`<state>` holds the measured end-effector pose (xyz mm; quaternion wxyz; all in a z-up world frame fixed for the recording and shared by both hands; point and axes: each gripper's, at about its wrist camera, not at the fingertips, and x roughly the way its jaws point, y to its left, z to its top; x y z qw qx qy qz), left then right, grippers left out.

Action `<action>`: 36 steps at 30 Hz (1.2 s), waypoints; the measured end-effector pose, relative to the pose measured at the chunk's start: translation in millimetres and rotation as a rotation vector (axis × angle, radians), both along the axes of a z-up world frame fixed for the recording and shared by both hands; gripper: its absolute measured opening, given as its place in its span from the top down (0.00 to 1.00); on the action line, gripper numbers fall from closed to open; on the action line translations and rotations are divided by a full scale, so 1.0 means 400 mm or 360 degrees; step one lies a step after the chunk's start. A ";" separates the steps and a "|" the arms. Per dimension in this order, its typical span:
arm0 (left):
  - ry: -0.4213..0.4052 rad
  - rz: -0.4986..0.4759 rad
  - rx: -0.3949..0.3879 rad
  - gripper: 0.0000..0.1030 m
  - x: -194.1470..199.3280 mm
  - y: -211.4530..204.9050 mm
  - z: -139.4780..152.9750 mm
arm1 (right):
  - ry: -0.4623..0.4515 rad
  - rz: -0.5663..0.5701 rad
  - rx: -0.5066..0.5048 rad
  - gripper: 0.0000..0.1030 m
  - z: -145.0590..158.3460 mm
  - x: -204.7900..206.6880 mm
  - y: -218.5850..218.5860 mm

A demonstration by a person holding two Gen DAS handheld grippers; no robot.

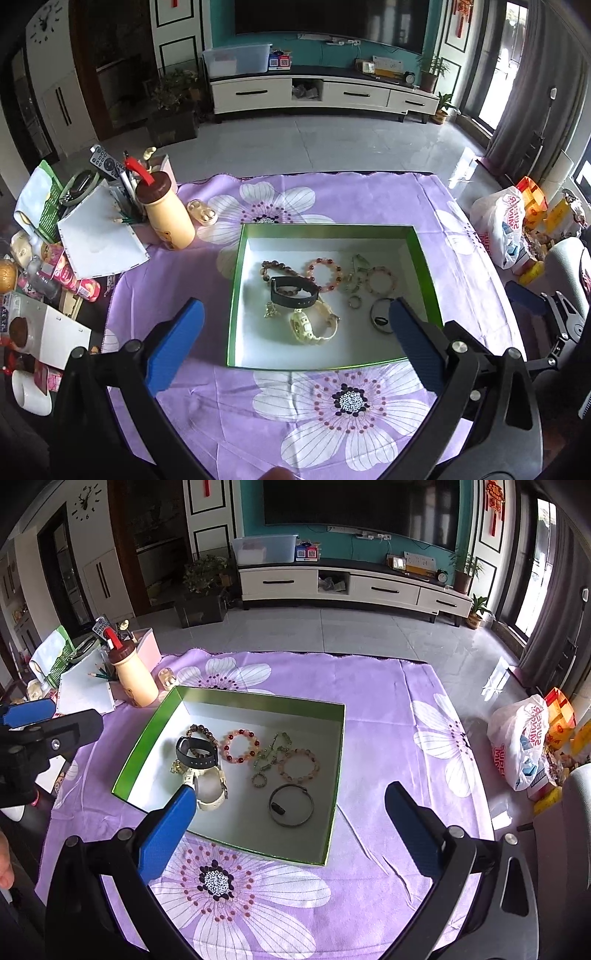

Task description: Organize jewelry

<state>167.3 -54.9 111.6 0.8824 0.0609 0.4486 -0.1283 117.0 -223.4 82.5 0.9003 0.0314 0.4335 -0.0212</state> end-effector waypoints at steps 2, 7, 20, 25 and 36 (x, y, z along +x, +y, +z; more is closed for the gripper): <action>0.0009 0.0015 0.0025 0.02 0.002 0.004 0.000 | -0.0004 0.0001 -0.0017 0.01 0.007 -0.003 0.004; 0.0024 0.0063 0.0112 0.02 0.005 0.008 -0.010 | 0.0010 -0.0007 -0.0013 0.01 0.006 -0.001 0.008; 0.0087 0.0098 0.0175 0.02 0.026 0.009 -0.053 | 0.0036 -0.0032 -0.0014 0.01 -0.012 0.003 -0.012; 0.0095 0.0104 0.0198 0.02 0.032 0.004 -0.065 | 0.0044 -0.0044 0.0015 0.01 -0.020 0.011 -0.019; 0.0089 0.0135 0.0210 0.02 0.036 0.007 -0.068 | 0.0069 -0.0036 0.0041 0.01 -0.040 0.015 -0.017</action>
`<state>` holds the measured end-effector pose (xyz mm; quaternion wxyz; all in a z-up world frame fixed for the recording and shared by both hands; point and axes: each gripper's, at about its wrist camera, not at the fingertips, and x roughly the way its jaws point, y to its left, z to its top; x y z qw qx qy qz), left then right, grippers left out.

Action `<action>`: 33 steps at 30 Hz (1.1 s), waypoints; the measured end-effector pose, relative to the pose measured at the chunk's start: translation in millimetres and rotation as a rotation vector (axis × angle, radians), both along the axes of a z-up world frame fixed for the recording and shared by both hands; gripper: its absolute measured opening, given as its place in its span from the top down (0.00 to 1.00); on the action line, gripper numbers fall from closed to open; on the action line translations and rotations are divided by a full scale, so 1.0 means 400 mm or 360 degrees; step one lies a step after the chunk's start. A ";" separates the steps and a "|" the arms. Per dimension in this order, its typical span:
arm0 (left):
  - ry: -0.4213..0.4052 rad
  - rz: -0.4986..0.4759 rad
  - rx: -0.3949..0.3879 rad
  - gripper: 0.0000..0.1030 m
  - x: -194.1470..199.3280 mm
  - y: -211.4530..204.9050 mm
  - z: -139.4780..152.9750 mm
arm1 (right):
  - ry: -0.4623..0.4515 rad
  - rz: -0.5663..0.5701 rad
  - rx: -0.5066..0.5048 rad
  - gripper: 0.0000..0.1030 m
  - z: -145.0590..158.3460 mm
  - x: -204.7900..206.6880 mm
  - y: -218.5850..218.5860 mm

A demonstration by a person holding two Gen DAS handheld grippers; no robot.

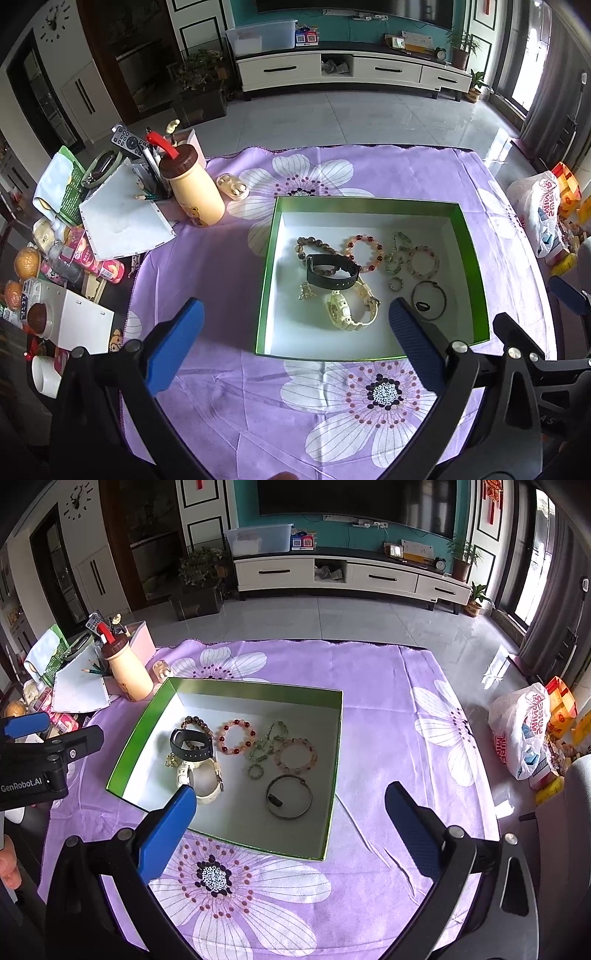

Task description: Organize jewelry

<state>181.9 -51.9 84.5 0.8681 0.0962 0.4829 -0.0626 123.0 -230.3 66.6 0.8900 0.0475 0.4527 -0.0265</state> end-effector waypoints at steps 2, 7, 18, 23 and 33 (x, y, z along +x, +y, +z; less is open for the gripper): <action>0.0001 -0.0002 0.0003 0.02 0.001 0.000 -0.001 | 0.0000 0.0000 -0.0006 0.01 0.000 0.000 -0.001; -0.0003 -0.0005 0.0010 0.02 -0.002 -0.001 -0.003 | 0.0000 -0.0005 -0.0008 0.01 -0.002 0.002 -0.002; -0.0004 -0.0012 0.0016 0.02 0.002 -0.012 -0.012 | 0.0013 0.0003 -0.0007 0.01 -0.013 0.008 0.004; -0.0013 0.0000 0.0010 0.02 0.005 -0.009 -0.013 | 0.0018 0.0002 -0.0009 0.01 -0.017 0.009 0.005; 0.0005 0.0006 0.0013 0.02 0.010 -0.009 -0.020 | 0.0015 0.0008 -0.0009 0.01 -0.018 0.016 0.012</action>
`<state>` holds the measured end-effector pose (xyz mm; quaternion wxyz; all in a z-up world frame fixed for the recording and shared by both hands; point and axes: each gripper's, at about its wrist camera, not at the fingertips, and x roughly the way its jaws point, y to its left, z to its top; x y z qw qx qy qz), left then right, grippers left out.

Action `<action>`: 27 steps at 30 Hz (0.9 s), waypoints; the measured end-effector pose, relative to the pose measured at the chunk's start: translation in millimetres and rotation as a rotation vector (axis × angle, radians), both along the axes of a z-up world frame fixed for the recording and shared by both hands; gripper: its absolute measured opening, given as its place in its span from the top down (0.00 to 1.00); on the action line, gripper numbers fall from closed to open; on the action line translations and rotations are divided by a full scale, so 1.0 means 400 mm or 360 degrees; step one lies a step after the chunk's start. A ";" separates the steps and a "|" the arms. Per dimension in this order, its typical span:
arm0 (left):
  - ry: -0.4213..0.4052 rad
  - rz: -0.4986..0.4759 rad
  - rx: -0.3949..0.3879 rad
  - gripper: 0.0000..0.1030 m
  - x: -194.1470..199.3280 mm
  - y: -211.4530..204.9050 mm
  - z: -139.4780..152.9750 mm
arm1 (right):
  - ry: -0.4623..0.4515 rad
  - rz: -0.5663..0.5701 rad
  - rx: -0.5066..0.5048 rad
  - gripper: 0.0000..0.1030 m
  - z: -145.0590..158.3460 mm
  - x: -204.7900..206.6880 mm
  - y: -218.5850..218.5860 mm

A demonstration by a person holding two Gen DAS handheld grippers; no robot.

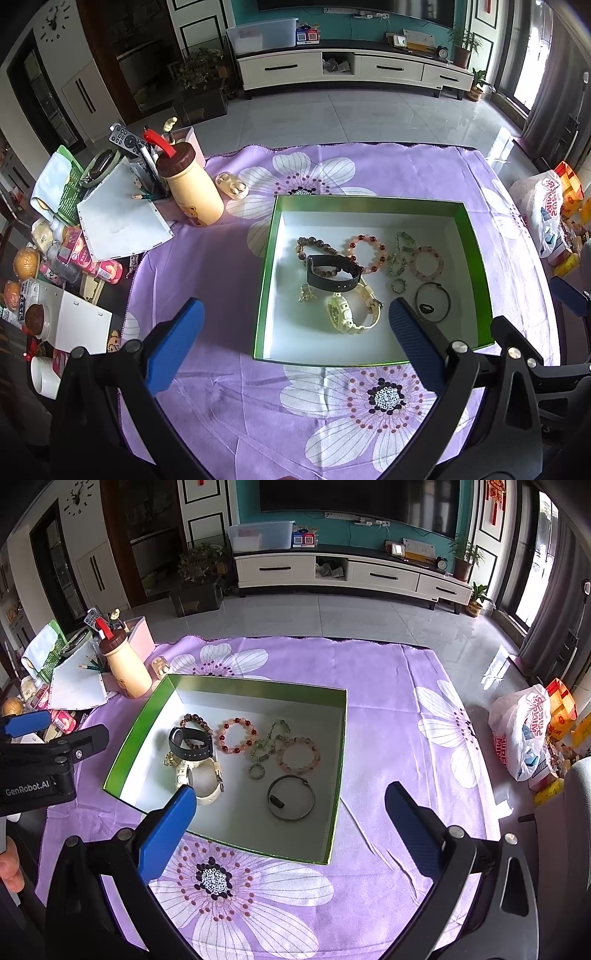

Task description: Organize jewelry

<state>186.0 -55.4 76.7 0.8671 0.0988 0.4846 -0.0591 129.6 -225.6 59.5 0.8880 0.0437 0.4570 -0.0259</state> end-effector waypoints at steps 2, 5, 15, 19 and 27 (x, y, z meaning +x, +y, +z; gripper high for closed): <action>0.0002 0.0004 0.0004 0.02 0.001 0.001 -0.001 | -0.0004 0.0002 -0.0004 0.01 0.001 0.002 0.002; 0.0004 0.0004 0.0004 0.02 0.003 0.003 -0.002 | -0.0009 0.0004 -0.0010 0.01 0.006 0.003 0.007; 0.0018 0.0009 0.0023 0.02 0.009 0.007 -0.013 | 0.0001 0.0002 -0.0015 0.01 0.000 0.008 0.009; 0.0026 0.0010 0.0026 0.02 0.013 0.009 -0.017 | 0.0004 0.0006 -0.0015 0.01 -0.001 0.010 0.012; 0.0028 0.0014 0.0026 0.02 0.013 0.008 -0.019 | 0.0004 0.0010 -0.0017 0.01 0.000 0.011 0.013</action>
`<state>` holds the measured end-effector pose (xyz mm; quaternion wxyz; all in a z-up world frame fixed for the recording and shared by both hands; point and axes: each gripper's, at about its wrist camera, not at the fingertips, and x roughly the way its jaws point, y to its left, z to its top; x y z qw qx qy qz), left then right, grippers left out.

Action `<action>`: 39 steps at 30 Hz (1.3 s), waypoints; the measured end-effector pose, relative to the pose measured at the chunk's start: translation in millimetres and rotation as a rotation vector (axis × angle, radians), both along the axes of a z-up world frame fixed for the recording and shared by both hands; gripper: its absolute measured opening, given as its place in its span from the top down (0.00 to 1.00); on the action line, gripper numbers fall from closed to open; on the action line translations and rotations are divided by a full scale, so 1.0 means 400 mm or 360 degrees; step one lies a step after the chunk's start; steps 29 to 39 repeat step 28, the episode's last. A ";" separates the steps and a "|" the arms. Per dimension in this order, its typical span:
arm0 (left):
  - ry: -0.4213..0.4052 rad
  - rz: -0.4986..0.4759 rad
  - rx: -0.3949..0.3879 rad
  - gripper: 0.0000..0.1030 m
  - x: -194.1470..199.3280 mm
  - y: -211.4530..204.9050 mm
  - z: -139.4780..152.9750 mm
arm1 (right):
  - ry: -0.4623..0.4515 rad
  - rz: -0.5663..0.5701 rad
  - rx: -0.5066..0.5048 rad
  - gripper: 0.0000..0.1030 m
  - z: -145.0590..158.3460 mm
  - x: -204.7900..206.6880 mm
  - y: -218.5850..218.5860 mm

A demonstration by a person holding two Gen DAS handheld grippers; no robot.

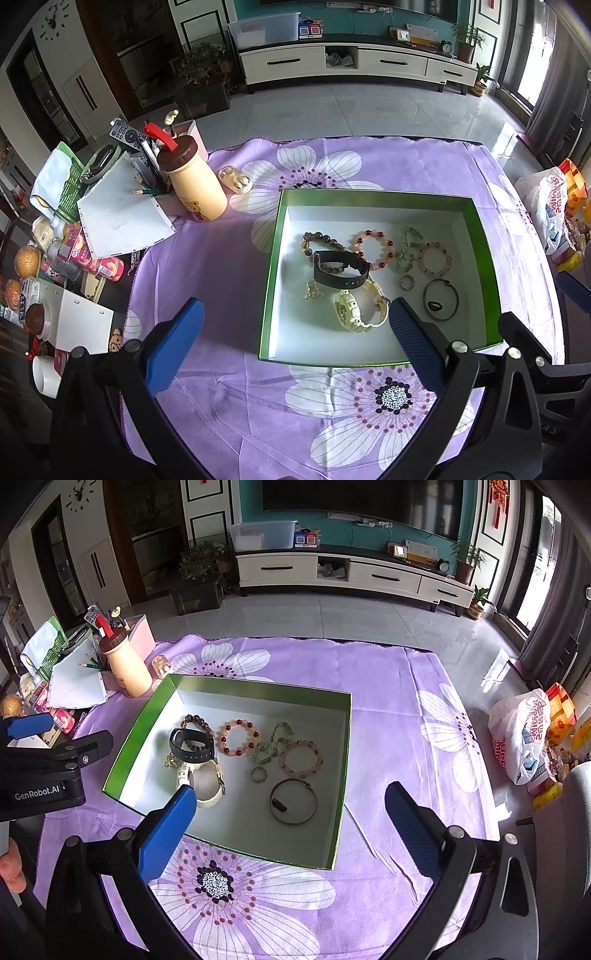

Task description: Organize jewelry

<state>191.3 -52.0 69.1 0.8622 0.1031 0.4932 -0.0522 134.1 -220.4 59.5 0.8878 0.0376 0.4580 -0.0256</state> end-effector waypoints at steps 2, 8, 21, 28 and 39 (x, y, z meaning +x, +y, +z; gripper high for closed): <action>-0.0001 0.0000 0.0002 0.02 0.000 -0.001 0.001 | -0.0001 0.0000 -0.0002 0.01 0.001 0.001 0.000; 0.0004 -0.0004 -0.0003 0.02 0.002 0.000 -0.002 | -0.0003 0.0001 0.0001 0.01 0.004 0.002 0.002; 0.0013 -0.0004 -0.0022 0.02 -0.002 -0.004 0.006 | -0.0013 0.0003 0.0010 0.01 0.013 -0.005 0.007; 0.0036 -0.0004 -0.0039 0.02 -0.001 -0.005 -0.002 | -0.0004 0.0001 0.0019 0.01 0.010 -0.004 0.006; 0.0036 -0.0004 -0.0039 0.02 -0.001 -0.005 -0.002 | -0.0004 0.0001 0.0019 0.01 0.010 -0.004 0.006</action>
